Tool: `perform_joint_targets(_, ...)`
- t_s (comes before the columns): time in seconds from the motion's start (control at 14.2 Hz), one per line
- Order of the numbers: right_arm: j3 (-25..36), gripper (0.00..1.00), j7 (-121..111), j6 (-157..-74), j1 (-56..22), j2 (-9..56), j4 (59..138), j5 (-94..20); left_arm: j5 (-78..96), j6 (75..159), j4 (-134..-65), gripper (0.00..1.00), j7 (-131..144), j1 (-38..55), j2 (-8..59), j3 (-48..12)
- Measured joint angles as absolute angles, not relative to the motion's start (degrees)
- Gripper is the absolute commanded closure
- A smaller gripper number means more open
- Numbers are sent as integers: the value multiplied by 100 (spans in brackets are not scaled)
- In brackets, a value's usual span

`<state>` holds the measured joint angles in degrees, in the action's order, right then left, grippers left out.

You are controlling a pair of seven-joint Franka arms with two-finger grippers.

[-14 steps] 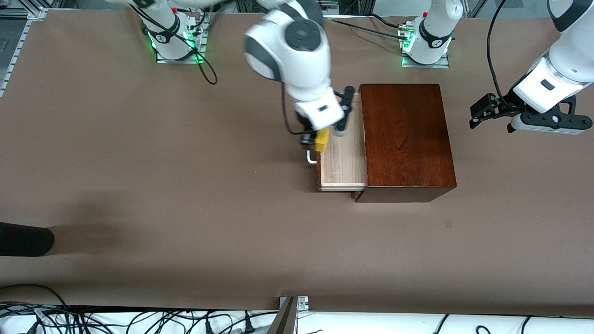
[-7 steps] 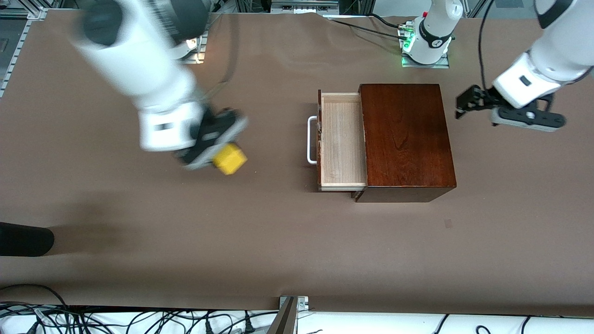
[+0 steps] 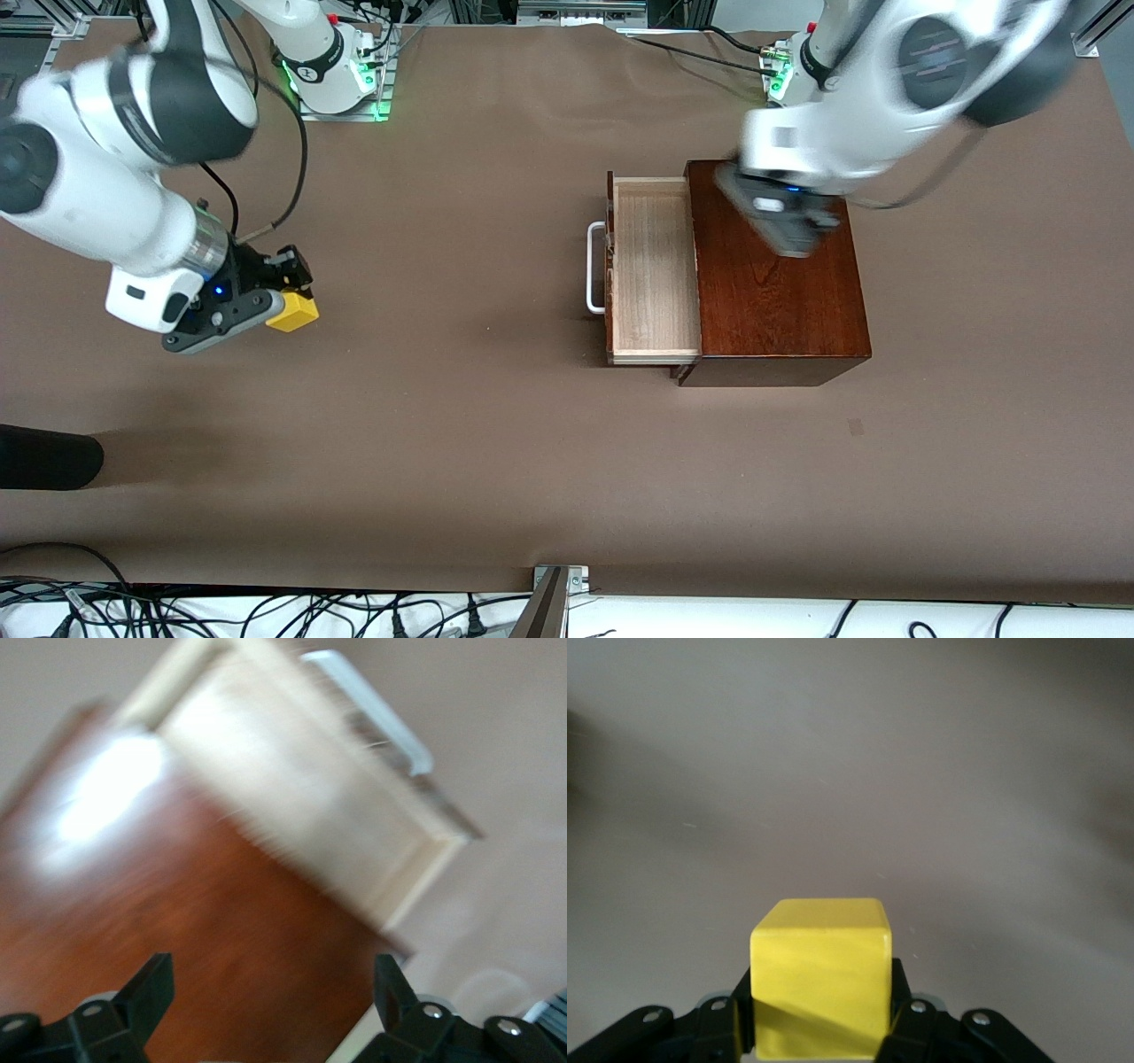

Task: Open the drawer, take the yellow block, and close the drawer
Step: 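Place the cube with the right gripper while the left gripper pushes the drawer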

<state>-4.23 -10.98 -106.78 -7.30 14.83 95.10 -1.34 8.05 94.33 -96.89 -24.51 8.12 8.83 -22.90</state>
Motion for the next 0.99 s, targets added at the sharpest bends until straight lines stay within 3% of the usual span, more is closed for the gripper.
perform_joint_targets(0.42,-218,100,-691,-12837,-621,1853,11236,-25,780,9821,-8079,0,-2673,2156,2937,-2565)
perform_joint_targets(0.7,-217,100,-673,-13660,-547,2293,11553,-26,200,11003,-7891,0,-3848,2202,3869,-2557)
perform_joint_targets(0.99,-202,100,-648,-14202,-468,2674,11677,-27,-457,11251,-7864,0,-4322,2461,4345,-2561)
